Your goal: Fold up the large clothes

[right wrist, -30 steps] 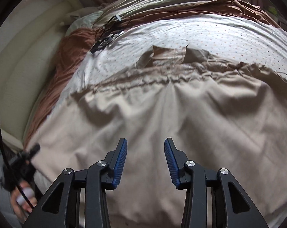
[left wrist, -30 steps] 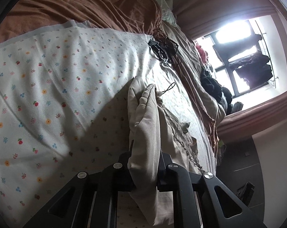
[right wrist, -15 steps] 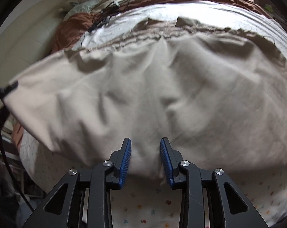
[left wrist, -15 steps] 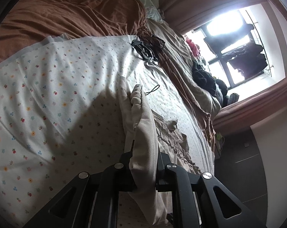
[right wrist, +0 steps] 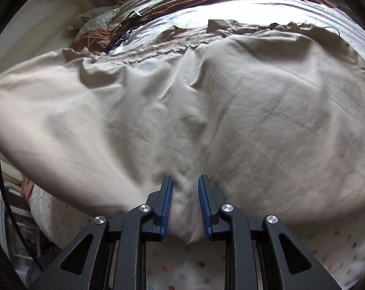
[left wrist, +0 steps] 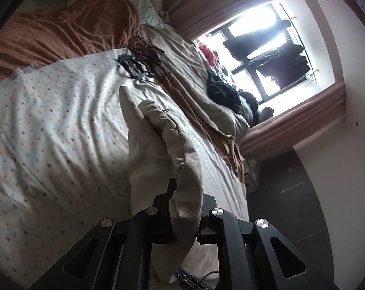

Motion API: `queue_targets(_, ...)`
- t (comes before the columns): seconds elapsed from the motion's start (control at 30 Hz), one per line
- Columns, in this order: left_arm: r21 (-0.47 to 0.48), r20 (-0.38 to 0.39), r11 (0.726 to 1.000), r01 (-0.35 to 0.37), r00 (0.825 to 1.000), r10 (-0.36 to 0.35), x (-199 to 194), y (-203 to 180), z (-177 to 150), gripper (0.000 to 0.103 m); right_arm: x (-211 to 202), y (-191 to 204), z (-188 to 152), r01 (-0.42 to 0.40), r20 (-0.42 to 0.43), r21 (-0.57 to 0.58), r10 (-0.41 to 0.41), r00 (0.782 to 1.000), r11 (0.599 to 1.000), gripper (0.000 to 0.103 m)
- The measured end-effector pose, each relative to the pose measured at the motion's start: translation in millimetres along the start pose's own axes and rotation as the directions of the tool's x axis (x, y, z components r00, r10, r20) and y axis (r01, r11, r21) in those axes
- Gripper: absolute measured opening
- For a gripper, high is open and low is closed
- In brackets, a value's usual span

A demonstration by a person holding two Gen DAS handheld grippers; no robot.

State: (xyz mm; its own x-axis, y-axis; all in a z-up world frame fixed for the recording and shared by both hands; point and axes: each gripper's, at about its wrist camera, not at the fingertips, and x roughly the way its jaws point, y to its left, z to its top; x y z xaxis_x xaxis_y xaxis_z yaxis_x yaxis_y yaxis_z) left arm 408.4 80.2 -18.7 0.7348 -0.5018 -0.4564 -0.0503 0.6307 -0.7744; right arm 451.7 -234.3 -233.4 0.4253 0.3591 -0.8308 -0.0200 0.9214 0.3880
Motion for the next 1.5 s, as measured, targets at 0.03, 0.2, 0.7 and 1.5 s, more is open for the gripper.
queue_targets(0.03, 0.013, -0.009, 1.0, 0.018, 1.0, -0.018, 3.1, -10.4, -0.8, 0.012, 3.8, -3.1, -1.0, -0.013, -0.014, 0.018, 0.013, 1.0, 1.0, 0.022)
queue_targets(0.2, 0.07, -0.049, 0.995, 0.071, 0.996, -0.068, 18.8, -51.2, -8.9, 0.012, 13.3, -7.7, -4.6, -0.055, -0.035, 0.057, 0.057, 0.998, 0.997, 0.017)
queue_targets(0.7, 0.187, -0.173, 0.969, 0.161, 0.976, -0.129, 75.2, -153.2, -43.0, 0.012, -85.9, -70.9, 16.3, -0.215, 0.132, 0.214, 0.19, 0.973, 0.953, 0.019)
queue_targets(1.5, 0.284, -0.529, 0.951, 0.122, 0.848, 0.049, 284.5, -221.7, -208.7, 0.012, -168.2, -304.8, -2.3, -0.372, 0.42, 0.63, 0.104, 0.902, 0.682, 0.029)
